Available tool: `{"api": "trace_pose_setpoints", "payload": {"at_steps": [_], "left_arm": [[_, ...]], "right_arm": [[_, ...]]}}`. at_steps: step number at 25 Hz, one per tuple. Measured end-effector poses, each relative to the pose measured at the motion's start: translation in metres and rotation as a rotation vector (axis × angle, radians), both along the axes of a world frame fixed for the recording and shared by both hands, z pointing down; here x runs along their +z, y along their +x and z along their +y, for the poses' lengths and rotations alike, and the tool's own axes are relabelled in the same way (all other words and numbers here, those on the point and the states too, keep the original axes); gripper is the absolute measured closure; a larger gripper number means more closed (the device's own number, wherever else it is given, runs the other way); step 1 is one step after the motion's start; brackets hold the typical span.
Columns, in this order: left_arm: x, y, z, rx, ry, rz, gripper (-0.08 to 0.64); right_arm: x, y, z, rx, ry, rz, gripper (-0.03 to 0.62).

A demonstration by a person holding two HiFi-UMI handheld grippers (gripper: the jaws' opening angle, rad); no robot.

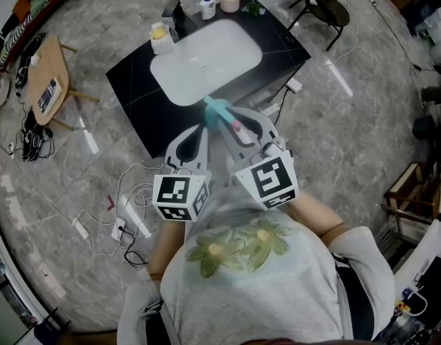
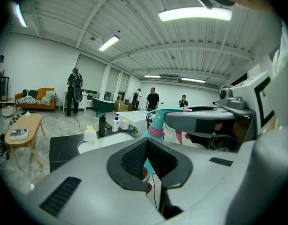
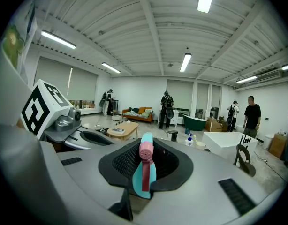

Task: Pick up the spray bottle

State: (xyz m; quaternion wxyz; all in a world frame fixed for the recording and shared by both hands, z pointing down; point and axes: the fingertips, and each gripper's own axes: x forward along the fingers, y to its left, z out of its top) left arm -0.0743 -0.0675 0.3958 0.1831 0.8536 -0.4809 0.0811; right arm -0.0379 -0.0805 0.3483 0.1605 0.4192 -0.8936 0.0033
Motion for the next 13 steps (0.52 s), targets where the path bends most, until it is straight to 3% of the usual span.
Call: {"api": "trace_pose_setpoints", "payload": {"at_steps": [13], "left_arm": [[0.001,-0.005,0.017,-0.005,0.002,-0.001,0.552]], "right_arm": [[0.002,-0.005,0.016,-0.011,-0.001,0.0,0.52]]}}
